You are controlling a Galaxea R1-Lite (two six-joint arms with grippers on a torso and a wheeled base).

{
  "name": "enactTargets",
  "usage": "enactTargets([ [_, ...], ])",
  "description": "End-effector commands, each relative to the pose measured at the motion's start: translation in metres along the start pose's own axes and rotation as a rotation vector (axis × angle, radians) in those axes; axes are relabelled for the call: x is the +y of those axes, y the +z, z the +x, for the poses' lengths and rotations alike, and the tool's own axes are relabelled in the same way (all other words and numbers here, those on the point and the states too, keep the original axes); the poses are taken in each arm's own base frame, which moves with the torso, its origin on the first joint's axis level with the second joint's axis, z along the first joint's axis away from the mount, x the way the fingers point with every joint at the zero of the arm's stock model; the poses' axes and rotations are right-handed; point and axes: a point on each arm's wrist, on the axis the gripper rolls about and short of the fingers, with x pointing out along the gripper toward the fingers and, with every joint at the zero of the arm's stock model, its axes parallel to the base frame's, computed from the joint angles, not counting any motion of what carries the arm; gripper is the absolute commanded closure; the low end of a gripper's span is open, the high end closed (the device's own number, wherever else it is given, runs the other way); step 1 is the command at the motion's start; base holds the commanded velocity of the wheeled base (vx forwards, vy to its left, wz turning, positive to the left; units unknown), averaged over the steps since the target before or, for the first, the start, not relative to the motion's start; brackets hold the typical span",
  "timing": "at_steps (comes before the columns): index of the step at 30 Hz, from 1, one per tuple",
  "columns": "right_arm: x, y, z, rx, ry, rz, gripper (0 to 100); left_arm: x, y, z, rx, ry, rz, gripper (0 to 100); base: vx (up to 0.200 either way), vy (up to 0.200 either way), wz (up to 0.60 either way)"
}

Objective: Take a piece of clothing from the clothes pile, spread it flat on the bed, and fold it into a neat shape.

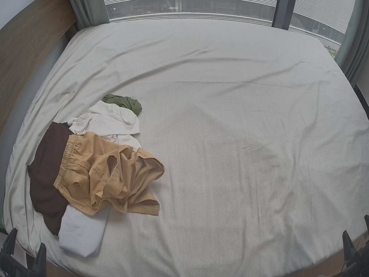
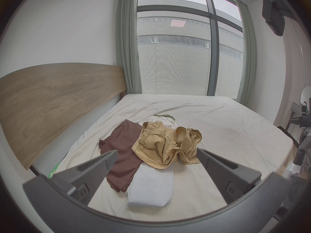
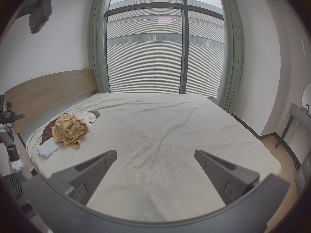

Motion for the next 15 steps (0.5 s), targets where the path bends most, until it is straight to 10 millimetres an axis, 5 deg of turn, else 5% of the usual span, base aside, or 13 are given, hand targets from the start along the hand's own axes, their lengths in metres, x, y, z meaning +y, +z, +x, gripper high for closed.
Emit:
enactTargets([
  [1, 0.0002, -0.0045, -0.0001, 0.0, -0.002, -0.001, 0, 0.0, -0.0052, 0.0001, 0.001, 0.001, -0.002, 0, 0.0, 0.0, 0.0],
  [15, 0.0004, -0.0046, 0.0001, -0.005, 0.004, -0.005, 0, 0.0001, -0.0054, 0.0001, 0.003, 0.001, -0.013, 0, 0.0, 0.0, 0.0],
])
